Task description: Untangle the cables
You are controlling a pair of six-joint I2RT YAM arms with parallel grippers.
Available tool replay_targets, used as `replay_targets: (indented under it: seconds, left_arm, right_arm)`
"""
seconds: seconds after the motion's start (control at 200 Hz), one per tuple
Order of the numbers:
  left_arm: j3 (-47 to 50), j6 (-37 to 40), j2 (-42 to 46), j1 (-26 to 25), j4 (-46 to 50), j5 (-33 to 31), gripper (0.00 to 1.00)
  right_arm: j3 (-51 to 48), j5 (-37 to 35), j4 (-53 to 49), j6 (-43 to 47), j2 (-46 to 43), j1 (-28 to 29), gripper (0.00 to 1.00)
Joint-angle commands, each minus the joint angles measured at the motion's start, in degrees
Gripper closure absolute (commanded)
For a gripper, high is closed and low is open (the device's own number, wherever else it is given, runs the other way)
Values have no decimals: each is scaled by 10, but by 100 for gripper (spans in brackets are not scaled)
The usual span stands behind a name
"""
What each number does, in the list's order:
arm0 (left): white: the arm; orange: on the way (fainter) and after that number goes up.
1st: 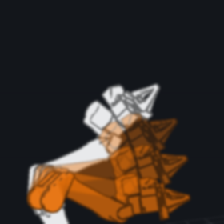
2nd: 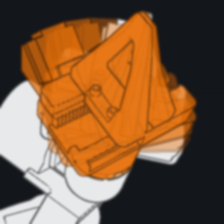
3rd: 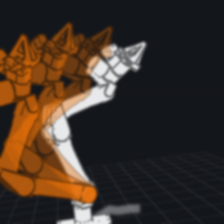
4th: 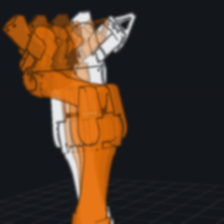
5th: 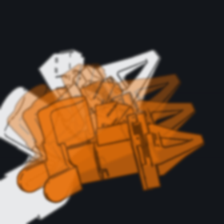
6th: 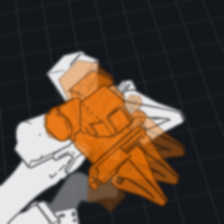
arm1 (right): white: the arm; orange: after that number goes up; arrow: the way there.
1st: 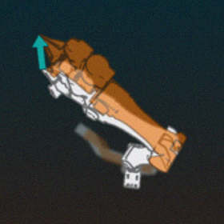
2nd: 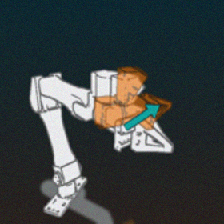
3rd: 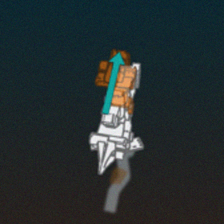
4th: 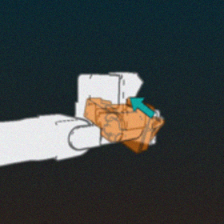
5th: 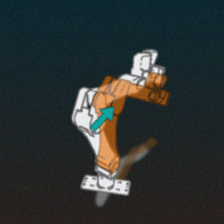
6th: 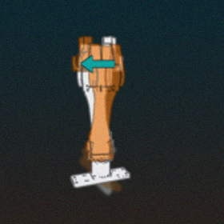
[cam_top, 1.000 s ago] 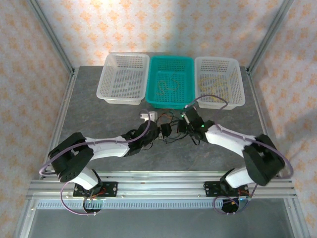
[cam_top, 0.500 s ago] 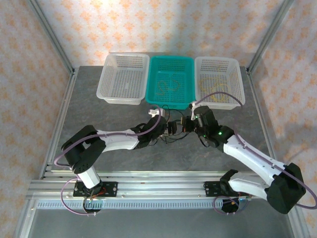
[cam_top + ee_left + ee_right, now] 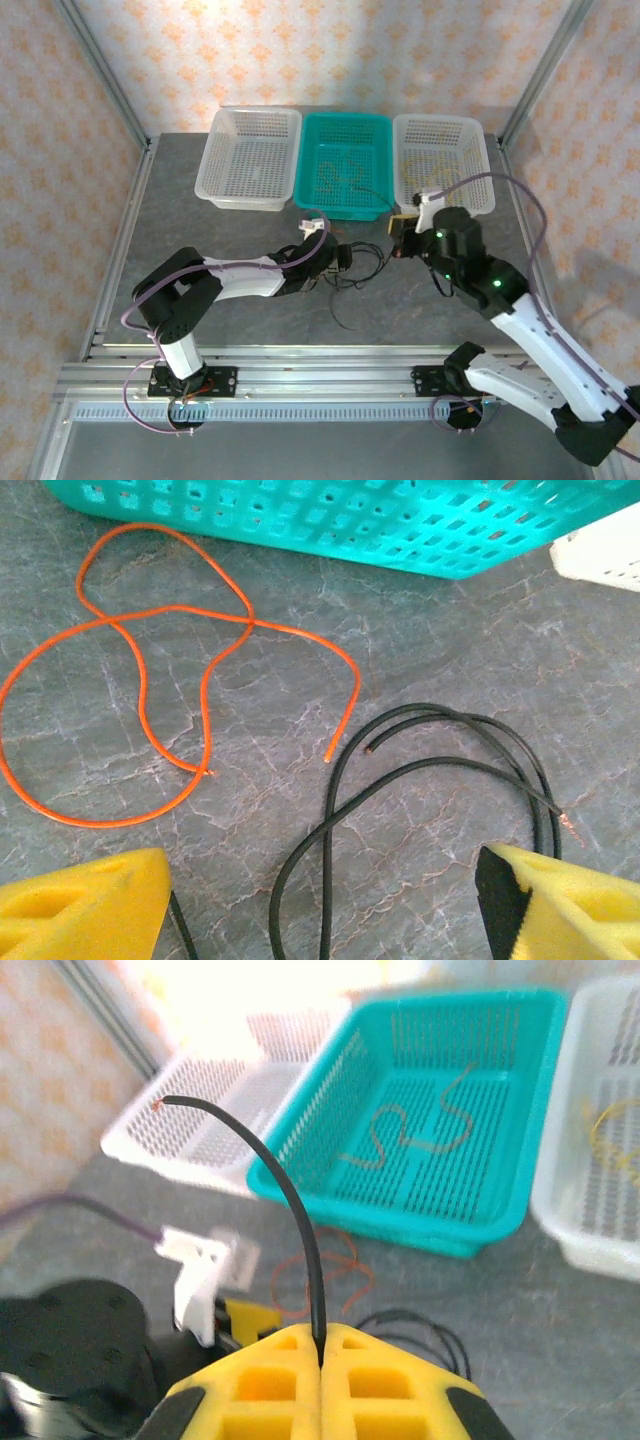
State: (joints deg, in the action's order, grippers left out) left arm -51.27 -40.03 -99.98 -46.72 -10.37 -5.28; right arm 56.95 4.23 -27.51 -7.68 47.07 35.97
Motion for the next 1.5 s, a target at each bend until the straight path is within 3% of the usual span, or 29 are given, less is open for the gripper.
replay_targets:
  seconds: [0.0,0.29,0.441,0.606,0.746,0.946,1.036,1.292,1.497]
  left_arm:
    - [11,-7,-8,3,15,-15,19]
    - [36,-7,19,4,7,-22,19]
    - [70,15,112,4,-3,-55,19]
    - [80,101,225,9,7,-73,18]
    - [65,172,304,24,26,-48,17]
    - [69,277,384,29,-26,11,4]
    - [66,317,393,31,-43,9,1]
    - [75,450,389,41,-95,106,1]
    - [41,509,348,43,-57,188,1]
  right_arm:
    - [51,-49,-58,32,-20,4,100]
    - [116,-110,-100,60,-21,4,100]
    - [119,-149,-92,53,-8,4,100]
    - [127,-163,-63,27,18,4,100]
    - [147,-140,-59,-19,65,4,100]
    - [172,-79,-44,-95,130,0,100]
    - [182,-41,-28,-127,160,-2,100]
    - [197,10,30,-213,219,-10,100]
    - [205,70,66,-235,244,-14,100]
